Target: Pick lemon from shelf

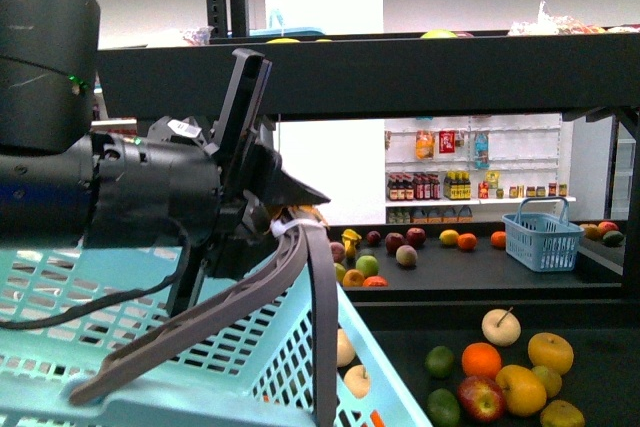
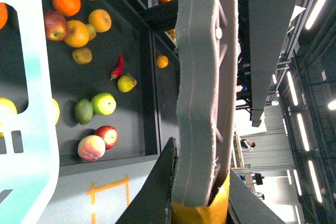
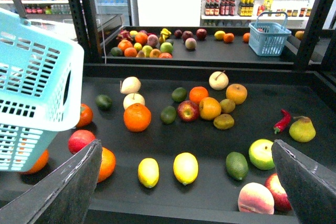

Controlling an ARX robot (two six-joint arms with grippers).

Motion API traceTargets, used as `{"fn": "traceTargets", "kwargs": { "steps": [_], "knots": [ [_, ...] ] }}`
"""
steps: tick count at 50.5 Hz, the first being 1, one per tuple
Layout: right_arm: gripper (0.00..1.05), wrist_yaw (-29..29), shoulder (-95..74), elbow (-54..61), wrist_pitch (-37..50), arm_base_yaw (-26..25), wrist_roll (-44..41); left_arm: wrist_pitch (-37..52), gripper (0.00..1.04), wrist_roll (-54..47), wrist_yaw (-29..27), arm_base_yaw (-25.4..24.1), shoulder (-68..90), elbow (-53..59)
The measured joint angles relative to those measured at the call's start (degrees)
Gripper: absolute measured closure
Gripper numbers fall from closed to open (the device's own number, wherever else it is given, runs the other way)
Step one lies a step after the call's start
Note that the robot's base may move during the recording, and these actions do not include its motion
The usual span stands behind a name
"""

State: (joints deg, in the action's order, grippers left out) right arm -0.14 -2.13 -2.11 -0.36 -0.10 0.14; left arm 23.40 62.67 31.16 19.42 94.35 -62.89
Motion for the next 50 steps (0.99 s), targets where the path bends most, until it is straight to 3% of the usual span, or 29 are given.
{"fn": "traceTargets", "kwargs": {
  "steps": [32, 36, 40, 50],
  "knots": [
    [0.08, 0.00, 0.00, 0.00, 0.00, 0.00, 0.00, 3.72, 0.94, 2.54, -4.39, 3.96, 8.04, -8.50],
    [0.08, 6.47, -5.66, -2.34, -3.43, 0.42, 1.49, 3.72, 0.94, 2.49, -4.39, 3.93, 8.04, -8.55],
    [0.08, 4.31, -15.93, -4.57, 1.75, -2.73, 2.01, 3.72, 0.94, 2.43, -4.46, 3.96, 8.04, -8.61],
    [0.08, -8.00, -51.60, -17.49, 21.88, -12.33, 1.84, 3.72, 0.95, 2.36, -4.44, 4.07, 8.07, -8.66]
  ]
}}
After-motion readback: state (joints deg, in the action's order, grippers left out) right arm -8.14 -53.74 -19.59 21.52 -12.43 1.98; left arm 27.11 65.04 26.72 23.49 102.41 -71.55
